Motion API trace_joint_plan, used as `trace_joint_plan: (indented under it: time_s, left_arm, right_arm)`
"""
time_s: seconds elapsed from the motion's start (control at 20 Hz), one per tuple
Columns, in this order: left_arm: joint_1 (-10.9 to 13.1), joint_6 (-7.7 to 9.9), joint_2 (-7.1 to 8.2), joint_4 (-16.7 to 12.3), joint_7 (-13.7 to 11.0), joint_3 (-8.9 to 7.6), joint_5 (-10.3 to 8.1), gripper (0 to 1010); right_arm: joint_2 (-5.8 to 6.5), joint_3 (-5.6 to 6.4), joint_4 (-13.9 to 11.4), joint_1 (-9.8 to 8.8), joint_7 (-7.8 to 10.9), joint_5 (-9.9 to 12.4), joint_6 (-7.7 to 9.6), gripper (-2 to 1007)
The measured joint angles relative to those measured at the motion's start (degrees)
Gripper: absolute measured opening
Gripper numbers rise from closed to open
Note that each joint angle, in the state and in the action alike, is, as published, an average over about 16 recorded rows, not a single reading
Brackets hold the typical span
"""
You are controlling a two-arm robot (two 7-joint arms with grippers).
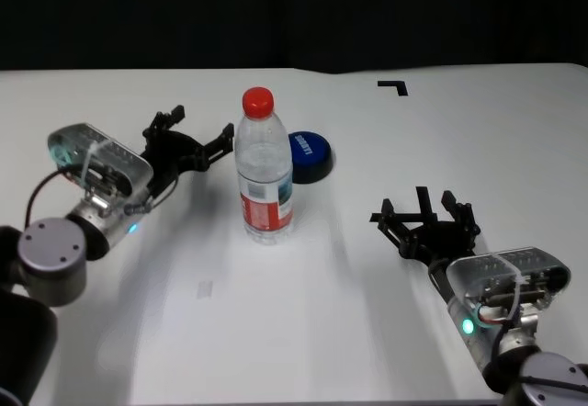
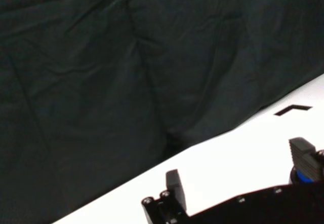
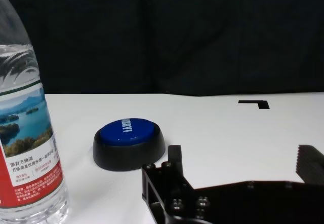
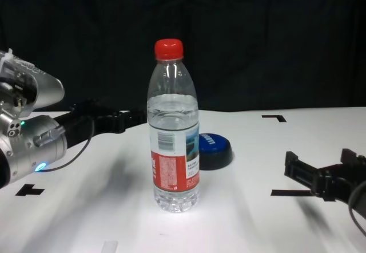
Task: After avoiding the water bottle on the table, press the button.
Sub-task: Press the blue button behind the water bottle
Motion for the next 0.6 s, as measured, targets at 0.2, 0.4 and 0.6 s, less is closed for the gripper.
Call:
trace_joint_plan:
  time_s: [0.2,0.4,0.6]
  left_arm:
    - [-0.8,-0.38,-0.38,1.2,-0.2,0.36,-0.06,1003]
    - [-1.6,-0.68,-0.75,2.3,-0.3,0.7,-0.08,1003]
    - [-2.3,-0.92,-1.1,3.3,-0.4,1.02,-0.08,1003]
  right_arm:
    - [0.0,0.0,0.0,0.0,0.0,0.0,0.0,1003]
    - [0.0,0.0,0.0,0.0,0.0,0.0,0.0,1003]
    - [0.0,0.0,0.0,0.0,0.0,0.0,0.0,1003]
